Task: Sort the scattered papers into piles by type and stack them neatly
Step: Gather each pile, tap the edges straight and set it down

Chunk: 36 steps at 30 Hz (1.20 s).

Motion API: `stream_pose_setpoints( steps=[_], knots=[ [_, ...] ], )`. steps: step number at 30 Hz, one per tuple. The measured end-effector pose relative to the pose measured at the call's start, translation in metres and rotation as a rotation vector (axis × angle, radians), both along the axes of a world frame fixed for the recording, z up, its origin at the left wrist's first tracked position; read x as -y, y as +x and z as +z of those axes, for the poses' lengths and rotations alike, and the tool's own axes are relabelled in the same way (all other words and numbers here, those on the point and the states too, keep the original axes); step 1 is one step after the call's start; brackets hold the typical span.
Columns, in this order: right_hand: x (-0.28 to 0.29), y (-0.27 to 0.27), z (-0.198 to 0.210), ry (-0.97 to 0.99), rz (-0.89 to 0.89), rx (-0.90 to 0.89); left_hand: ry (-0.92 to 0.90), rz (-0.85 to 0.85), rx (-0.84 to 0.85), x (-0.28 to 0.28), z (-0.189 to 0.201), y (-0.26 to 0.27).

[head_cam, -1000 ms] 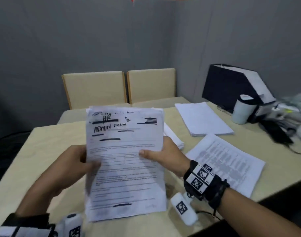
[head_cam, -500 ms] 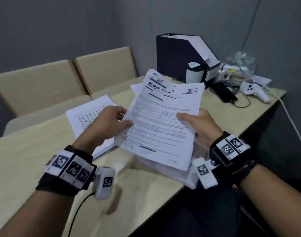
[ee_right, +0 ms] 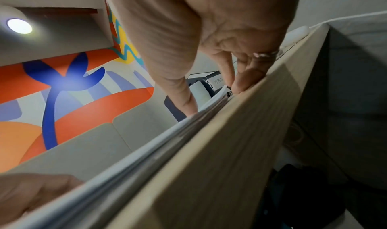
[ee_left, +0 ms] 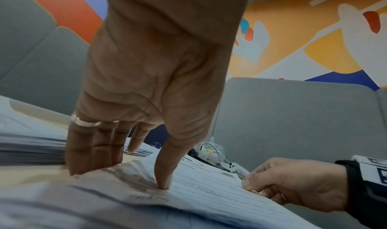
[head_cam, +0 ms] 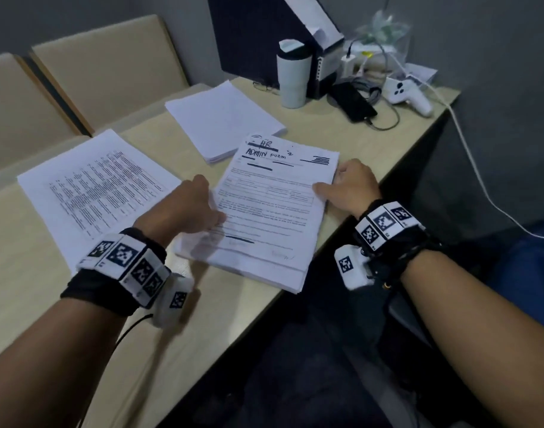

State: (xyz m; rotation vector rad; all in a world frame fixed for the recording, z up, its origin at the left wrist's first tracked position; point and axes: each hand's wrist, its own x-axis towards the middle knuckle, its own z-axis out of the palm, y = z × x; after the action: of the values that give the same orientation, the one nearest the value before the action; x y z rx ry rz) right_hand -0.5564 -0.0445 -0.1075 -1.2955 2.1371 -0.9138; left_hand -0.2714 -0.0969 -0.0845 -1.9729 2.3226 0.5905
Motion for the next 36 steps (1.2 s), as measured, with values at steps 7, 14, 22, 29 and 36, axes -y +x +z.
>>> stream_pose_setpoints(
  steps=[7, 14, 22, 29, 36],
  knots=[
    [0.002, 0.009, -0.001, -0.004, -0.026, 0.096, -0.041, 0.003, 0.026, -0.001, -0.004, -0.006],
    [0.015, 0.029, -0.001, 0.147, 0.067, 0.214, 0.146, 0.126, -0.045, 0.004, 0.005, -0.002],
    [0.014, 0.059, 0.006, 0.167, 0.151, 0.278, 0.186, 0.117, -0.066, -0.002, 0.008, -0.005],
    [0.010, 0.047, -0.003, 0.172, 0.107, 0.035, 0.087, 0.116, 0.046, -0.012, 0.004, -0.013],
    [0.011, 0.050, -0.009, 0.097, 0.067, 0.200, 0.075, 0.153, -0.048, -0.016, 0.002, -0.014]
  ],
)
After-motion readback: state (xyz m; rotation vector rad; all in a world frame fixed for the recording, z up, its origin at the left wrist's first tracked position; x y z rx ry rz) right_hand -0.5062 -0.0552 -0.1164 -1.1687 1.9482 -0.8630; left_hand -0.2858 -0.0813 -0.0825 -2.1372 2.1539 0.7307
